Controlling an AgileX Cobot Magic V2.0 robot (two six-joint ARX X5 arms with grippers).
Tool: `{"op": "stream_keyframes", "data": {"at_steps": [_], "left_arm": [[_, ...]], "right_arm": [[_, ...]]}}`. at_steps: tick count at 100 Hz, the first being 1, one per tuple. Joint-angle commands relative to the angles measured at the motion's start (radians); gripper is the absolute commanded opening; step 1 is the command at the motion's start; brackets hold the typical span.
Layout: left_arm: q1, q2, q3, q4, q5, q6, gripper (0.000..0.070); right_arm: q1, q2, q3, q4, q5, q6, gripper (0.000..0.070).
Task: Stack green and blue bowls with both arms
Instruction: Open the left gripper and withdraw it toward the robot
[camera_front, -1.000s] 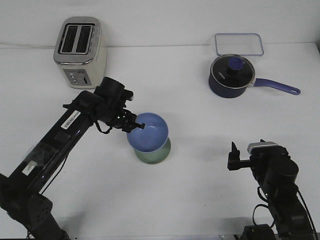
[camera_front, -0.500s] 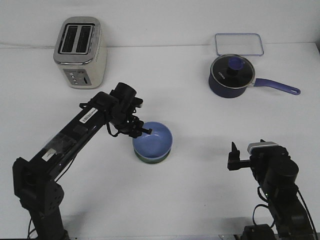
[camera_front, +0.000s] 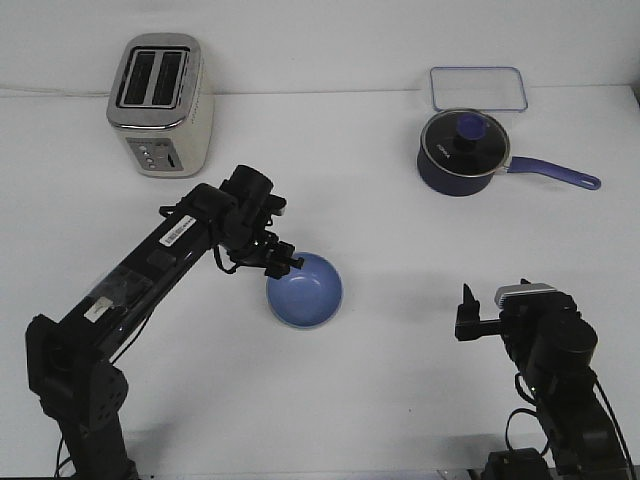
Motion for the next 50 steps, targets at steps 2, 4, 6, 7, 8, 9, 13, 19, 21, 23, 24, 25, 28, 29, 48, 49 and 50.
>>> {"op": "stream_keyframes", "data": {"at_steps": [2,4,6,7,8,9,13,19,21,23,24,25,28,29,48,49,50], "left_arm": [[-0.008,0.024,0.018,-0.001,0.000,0.026,0.0312],[-0.008,0.023,0.018,0.000,0.000,0.029,0.0312],[-0.008,0.021,0.018,0.000,0.000,0.029,0.0312],[-0.007,0.020,0.018,0.000,0.000,0.029,0.0312],[-0.006,0.019,0.018,0.000,0.000,0.030,0.0312],[-0.005,0.017,0.018,0.000,0.000,0.031,0.0312],[0.004,0.007,0.018,0.001,0.000,0.033,0.0312],[0.016,-0.013,0.018,0.005,0.000,0.033,0.0312],[0.020,-0.021,0.018,0.006,0.000,0.034,0.0312],[0.023,-0.029,0.018,0.006,0.000,0.034,0.0312],[0.026,-0.033,0.018,0.006,0.000,0.035,0.0312],[0.028,-0.038,0.018,0.007,0.000,0.037,0.0312],[0.036,-0.054,0.018,0.009,-0.001,0.039,0.0312],[0.039,-0.060,0.018,0.010,-0.002,0.040,0.0312],[0.079,-0.180,0.017,0.042,-0.118,0.024,0.0311],[0.080,-0.186,0.017,0.043,-0.126,0.023,0.0312],[0.081,-0.190,0.016,0.043,-0.131,0.022,0.0312]], "right_arm": [[0.000,0.002,0.011,0.012,0.000,-0.004,0.0654],[0.000,0.002,0.011,0.012,0.000,-0.004,0.0654],[0.000,0.002,0.011,0.012,0.000,-0.004,0.0654],[0.000,0.002,0.011,0.012,0.000,-0.004,0.0654],[0.000,0.002,0.011,0.012,0.000,-0.004,0.0654],[0.000,0.002,0.011,0.012,0.000,-0.004,0.0654],[0.000,0.002,0.011,0.012,0.000,-0.004,0.0654],[0.000,0.002,0.011,0.012,0.000,-0.004,0.0654],[0.000,0.002,0.011,0.012,0.000,-0.004,0.0654],[0.000,0.002,0.011,0.012,0.000,-0.004,0.0654],[0.000,0.002,0.011,0.012,0.000,-0.004,0.0654],[0.000,0.002,0.011,0.012,0.000,-0.004,0.0654],[0.000,0.002,0.011,0.012,0.000,-0.004,0.0654],[0.000,0.002,0.011,0.012,0.000,-0.004,0.0654],[0.000,0.002,0.011,0.012,0.000,-0.004,0.0654],[0.000,0.002,0.011,0.012,0.000,-0.004,0.0654],[0.000,0.002,0.011,0.012,0.000,-0.004,0.0654]]}}
